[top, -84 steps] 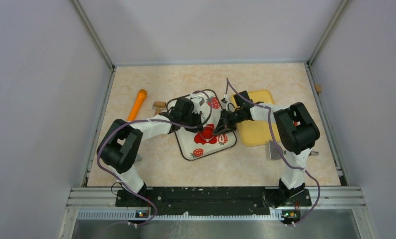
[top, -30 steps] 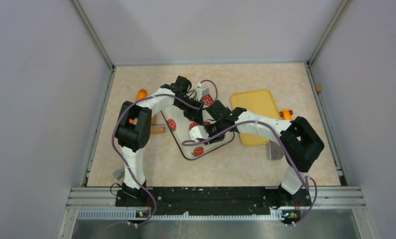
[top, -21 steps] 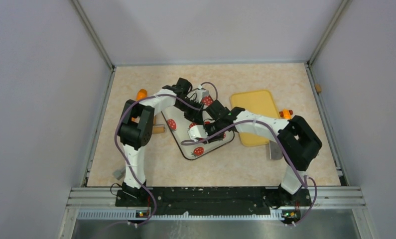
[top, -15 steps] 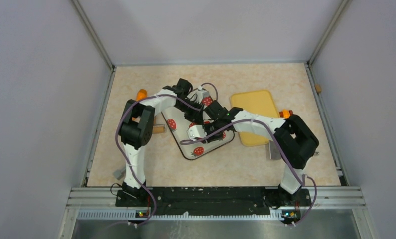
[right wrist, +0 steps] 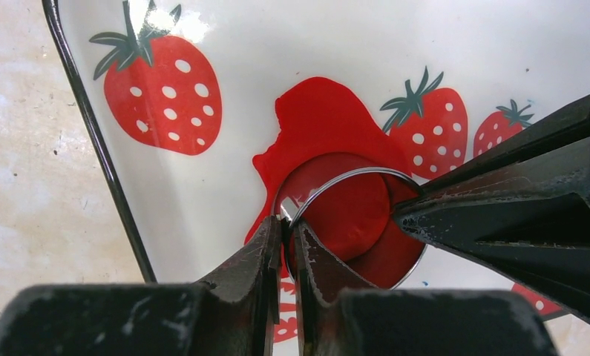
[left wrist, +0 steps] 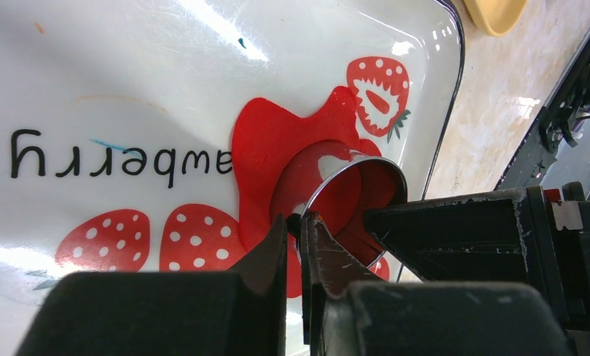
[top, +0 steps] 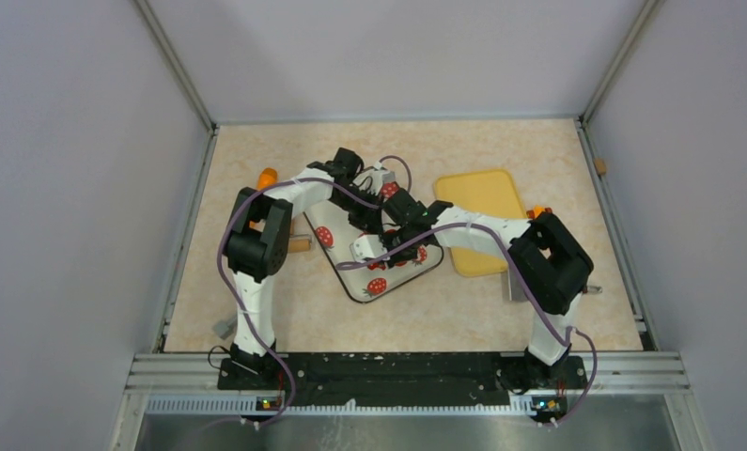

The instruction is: Roll out the dumpling wrappers from the dough

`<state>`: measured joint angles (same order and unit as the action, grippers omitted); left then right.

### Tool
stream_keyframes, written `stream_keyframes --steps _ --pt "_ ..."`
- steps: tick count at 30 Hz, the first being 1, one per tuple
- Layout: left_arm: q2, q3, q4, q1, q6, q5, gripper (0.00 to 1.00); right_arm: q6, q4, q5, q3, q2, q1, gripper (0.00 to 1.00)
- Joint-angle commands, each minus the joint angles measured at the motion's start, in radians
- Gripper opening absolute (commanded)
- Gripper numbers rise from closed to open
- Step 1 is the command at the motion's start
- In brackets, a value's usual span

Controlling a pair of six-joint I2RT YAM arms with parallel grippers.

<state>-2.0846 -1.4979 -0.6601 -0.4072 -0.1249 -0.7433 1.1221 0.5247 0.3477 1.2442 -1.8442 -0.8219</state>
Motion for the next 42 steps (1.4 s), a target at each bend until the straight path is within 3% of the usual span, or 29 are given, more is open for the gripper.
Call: stream_keyframes --steps 1,7,26,32,42 --pt "-0.003 -0.009 0.033 -0.001 0.011 0.029 0.02 -0.002 0.000 0.013 0.019 -0.029 -0.008 0.10" --pt "0.004 -0.002 0.037 -0.001 0.010 0.035 0.00 -0.006 -0.001 0.013 0.010 -0.015 -0.009 0.21" --pt "0.036 0.007 0.042 -0.024 -0.038 0.081 0.00 -0.074 0.068 0.031 0.076 0.005 -0.008 0.26" --pt "0.046 -0.005 0.045 -0.024 -0.030 0.073 0.13 -0.087 0.087 0.035 0.091 0.005 -0.009 0.28" --pt "0.081 -0.008 0.050 -0.024 -0.030 0.026 0.25 -0.088 0.099 0.032 0.091 0.007 -0.008 0.30"
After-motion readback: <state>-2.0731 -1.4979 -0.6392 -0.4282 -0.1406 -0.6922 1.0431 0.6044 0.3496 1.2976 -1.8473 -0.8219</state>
